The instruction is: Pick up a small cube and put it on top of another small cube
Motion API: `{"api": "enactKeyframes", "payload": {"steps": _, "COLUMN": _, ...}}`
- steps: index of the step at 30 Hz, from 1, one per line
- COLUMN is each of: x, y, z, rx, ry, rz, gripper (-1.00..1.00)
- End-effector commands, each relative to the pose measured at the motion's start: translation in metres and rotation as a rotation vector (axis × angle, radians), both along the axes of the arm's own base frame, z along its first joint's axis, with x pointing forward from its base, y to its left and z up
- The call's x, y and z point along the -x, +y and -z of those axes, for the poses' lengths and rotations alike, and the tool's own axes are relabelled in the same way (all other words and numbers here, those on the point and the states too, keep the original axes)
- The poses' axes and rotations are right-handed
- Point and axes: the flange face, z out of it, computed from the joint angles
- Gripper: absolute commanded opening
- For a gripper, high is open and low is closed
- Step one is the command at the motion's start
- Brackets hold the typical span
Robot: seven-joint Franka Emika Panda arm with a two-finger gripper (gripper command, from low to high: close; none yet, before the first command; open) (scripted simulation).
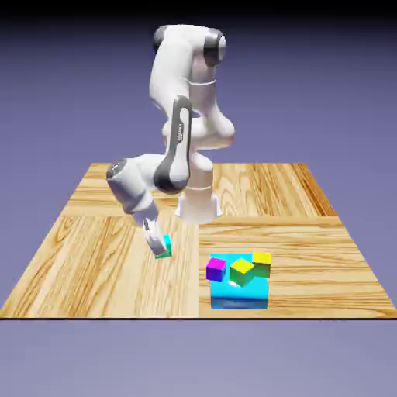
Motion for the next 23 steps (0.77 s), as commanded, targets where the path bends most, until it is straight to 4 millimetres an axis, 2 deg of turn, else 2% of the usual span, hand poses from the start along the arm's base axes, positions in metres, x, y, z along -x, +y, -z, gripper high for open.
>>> {"api": "enactKeyframes", "payload": {"steps": 1, "x": -0.011, "y": 0.018, "z": -0.009, "rx": 0.001, "ry": 0.001, "rz": -0.009, "gripper": -1.0}}
{"api": "enactKeyframes", "payload": {"steps": 5, "x": -0.044, "y": 0.121, "z": -0.05, "rx": 0.001, "ry": 0.002, "rz": -0.1, "gripper": -1.0}}
{"api": "enactKeyframes", "payload": {"steps": 8, "x": -0.049, "y": 0.201, "z": -0.082, "rx": 0.002, "ry": 0.004, "rz": -0.165, "gripper": -1.0}}
{"api": "enactKeyframes", "payload": {"steps": 9, "x": -0.049, "y": 0.201, "z": -0.082, "rx": 0.002, "ry": 0.004, "rz": -0.165, "gripper": -1.0}}
{"api": "enactKeyframes", "payload": {"steps": 19, "x": -0.041, "y": 0.216, "z": -0.022, "rx": 0.004, "ry": 0.004, "rz": -0.166, "gripper": -1.0}}
{"api": "enactKeyframes", "payload": {"steps": 21, "x": -0.04, "y": 0.218, "z": -0.016, "rx": 0.001, "ry": 0.005, "rz": -0.166, "gripper": -1.0}}
{"api": "enactKeyframes", "payload": {"steps": 22, "x": -0.04, "y": 0.218, "z": -0.016, "rx": 0.001, "ry": 0.005, "rz": -0.166, "gripper": 1.0}}
{"api": "enactKeyframes", "payload": {"steps": 23, "x": -0.04, "y": 0.218, "z": -0.016, "rx": 0.001, "ry": 0.005, "rz": -0.166, "gripper": 1.0}}
